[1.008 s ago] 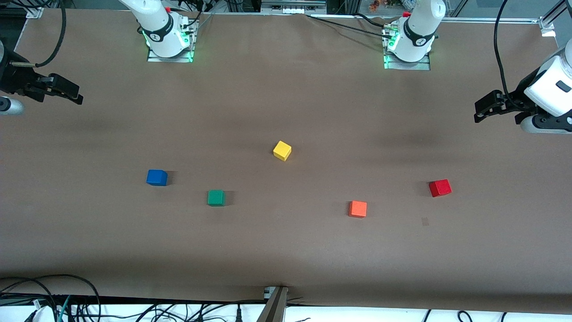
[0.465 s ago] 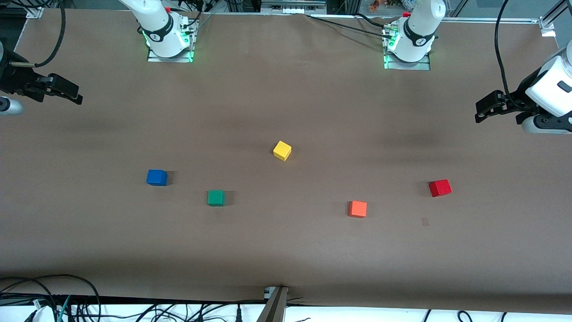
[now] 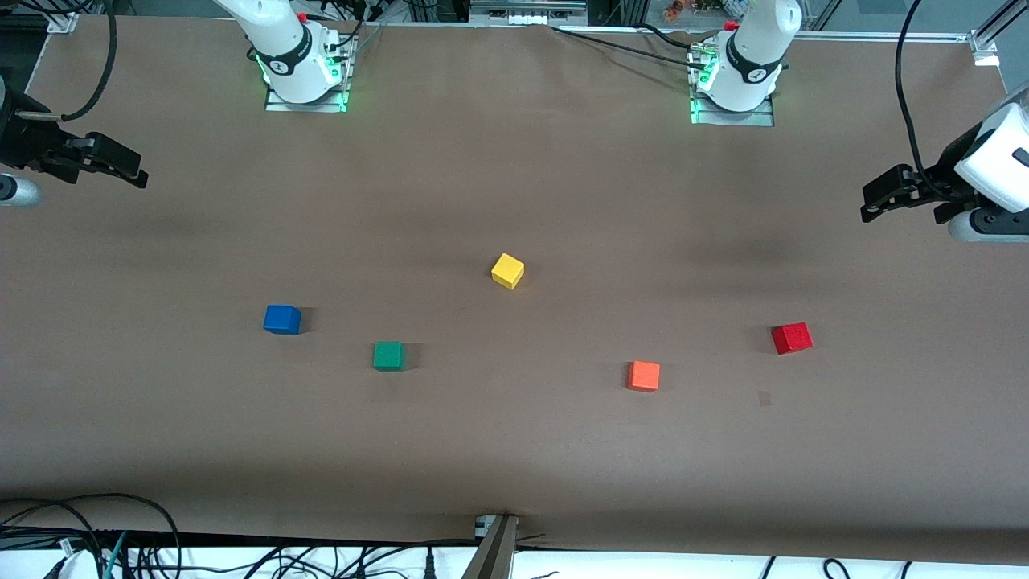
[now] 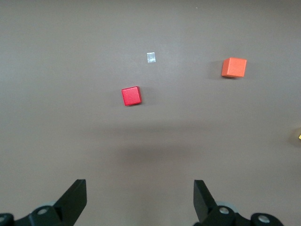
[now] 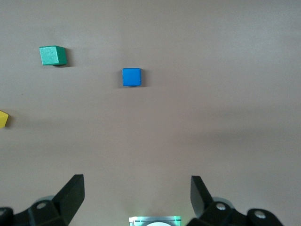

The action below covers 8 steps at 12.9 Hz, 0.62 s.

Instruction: Pass red block to right arm, stack on blue

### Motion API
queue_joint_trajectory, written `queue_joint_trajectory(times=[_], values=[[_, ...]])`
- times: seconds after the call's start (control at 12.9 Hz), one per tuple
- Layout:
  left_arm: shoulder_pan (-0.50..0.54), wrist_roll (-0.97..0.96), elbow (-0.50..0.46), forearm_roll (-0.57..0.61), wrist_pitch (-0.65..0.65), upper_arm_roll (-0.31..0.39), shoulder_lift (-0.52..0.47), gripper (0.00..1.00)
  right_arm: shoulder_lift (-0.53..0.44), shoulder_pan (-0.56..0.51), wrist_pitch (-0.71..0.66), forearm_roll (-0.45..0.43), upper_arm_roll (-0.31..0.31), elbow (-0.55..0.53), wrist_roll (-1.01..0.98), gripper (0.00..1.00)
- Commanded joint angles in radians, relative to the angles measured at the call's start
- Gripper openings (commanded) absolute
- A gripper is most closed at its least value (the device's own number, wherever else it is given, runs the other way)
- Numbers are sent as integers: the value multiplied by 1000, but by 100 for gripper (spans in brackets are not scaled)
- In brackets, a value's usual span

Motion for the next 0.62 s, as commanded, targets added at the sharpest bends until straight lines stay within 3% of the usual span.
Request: queue_joint_trajectory(times=[0.0,0.54], values=[[6,22,3,20,-6,1,0,100,0,-5,-9,20,-1,7,-5,100],[17,22,4,20,-3,1,7,100,0,-5,-11,20,-1,7,-5,100]])
